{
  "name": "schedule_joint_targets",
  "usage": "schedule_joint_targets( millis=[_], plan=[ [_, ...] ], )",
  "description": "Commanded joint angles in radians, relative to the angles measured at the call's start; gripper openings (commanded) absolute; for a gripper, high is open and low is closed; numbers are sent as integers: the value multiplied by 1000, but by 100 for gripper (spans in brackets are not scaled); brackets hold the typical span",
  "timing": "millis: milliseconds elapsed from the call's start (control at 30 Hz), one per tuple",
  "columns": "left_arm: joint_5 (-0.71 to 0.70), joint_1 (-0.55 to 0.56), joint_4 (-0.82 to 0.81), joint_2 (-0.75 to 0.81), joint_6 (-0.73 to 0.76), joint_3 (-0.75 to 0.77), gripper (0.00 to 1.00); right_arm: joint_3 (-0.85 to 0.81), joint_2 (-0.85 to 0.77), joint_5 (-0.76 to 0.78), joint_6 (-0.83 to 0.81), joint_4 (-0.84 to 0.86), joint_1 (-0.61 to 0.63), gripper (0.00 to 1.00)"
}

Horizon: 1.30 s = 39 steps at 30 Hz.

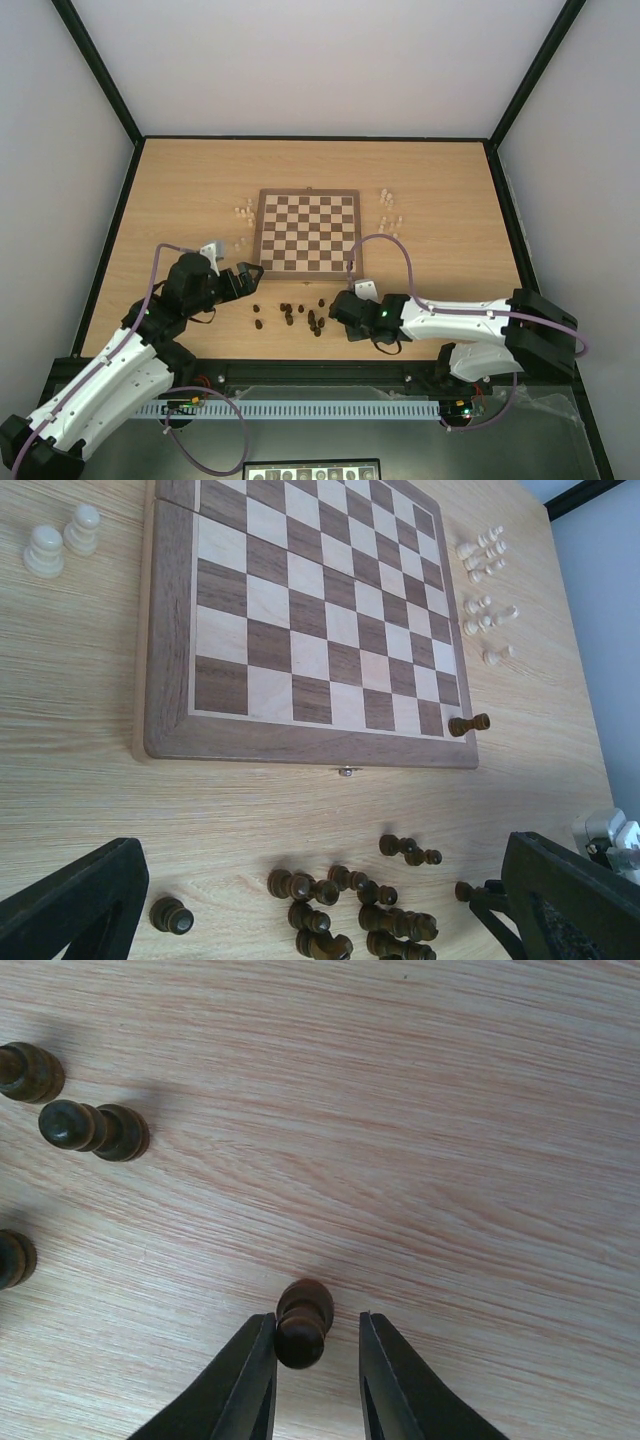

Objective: Set up the chess pieces on the board
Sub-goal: Pick up the chess piece at the center of the board, then place the chess piece on the chessboard.

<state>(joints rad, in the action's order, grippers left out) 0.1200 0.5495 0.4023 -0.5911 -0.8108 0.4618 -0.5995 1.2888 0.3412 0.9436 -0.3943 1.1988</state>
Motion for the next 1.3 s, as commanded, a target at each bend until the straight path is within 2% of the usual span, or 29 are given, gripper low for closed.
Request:
schedule_joint_targets(
  millis=[0,500,800,1033,1267],
  plan=[
    [-6,4,-11,-4,13,10,100,-23,17,27,-13,-6,-10,24],
    [-13,3,-20,-15,19,12,100,-56,47,14,-73,14,-45,9],
    [-21,3,-38,-40,25,7,100,-194,-18,66,-130,-110,-71,7],
    [-39,4,-40,-77,40,25,100,-386,-34,71,-285,-206,-219,7],
    [-60,3,-35,-94,47,45,100,-537,69,-7,-419,-197,-376,7]
  ],
)
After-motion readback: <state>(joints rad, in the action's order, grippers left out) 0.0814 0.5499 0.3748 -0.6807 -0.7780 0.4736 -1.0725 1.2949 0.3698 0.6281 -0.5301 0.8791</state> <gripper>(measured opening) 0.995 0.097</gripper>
